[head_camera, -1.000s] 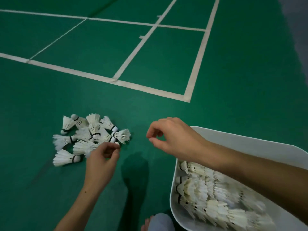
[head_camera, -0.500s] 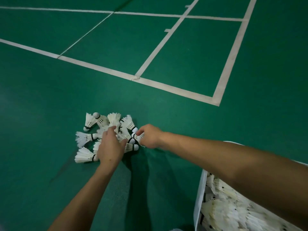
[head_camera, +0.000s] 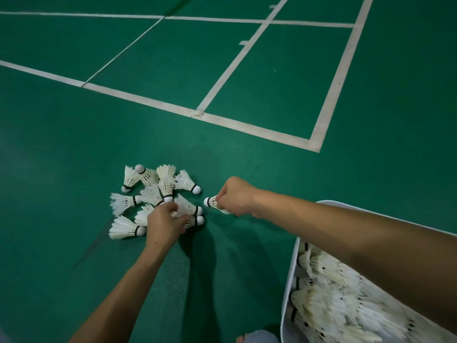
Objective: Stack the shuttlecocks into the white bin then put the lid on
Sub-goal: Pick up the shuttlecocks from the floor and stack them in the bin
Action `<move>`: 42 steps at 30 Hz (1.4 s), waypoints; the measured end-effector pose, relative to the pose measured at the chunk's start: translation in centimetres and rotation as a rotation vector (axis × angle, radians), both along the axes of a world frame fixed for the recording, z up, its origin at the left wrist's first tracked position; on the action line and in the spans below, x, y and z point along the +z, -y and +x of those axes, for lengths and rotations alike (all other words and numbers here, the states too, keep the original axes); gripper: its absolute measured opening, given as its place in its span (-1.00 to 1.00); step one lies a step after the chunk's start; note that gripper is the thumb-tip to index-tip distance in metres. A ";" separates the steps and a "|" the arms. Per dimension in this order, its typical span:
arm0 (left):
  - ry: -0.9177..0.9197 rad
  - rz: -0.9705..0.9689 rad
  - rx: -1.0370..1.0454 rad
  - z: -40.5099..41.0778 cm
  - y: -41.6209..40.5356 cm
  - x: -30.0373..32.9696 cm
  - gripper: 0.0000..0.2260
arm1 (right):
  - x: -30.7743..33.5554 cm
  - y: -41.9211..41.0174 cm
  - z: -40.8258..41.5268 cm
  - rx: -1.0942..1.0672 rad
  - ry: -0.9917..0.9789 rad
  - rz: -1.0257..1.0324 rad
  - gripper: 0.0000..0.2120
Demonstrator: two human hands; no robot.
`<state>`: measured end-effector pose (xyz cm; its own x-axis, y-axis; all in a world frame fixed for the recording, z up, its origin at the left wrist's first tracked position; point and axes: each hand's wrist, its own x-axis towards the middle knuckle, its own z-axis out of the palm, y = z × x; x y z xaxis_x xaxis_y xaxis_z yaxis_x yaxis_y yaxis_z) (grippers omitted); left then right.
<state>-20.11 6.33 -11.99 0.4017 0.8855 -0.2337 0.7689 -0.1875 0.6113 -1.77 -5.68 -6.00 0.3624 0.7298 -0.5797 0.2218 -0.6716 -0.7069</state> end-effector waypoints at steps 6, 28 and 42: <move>0.138 0.061 -0.057 -0.6 3.5 2.3 -0.64 | 4.7 4.8 -0.6 -0.031 0.102 0.111 -0.80; 0.518 0.068 -0.629 0.8 18.2 14.5 -0.79 | 8.5 34.4 -5.2 -0.546 0.488 0.151 -0.89; 0.398 0.123 -0.858 2.2 19.9 14.9 -0.82 | 1.9 30.3 -6.7 -0.309 0.485 0.020 -0.89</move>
<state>-17.90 -13.61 2.89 0.9559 0.2607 0.1354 0.0786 -0.6712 0.7371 -8.43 -36.01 -4.06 0.7818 0.5568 -0.2808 0.3194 -0.7443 -0.5865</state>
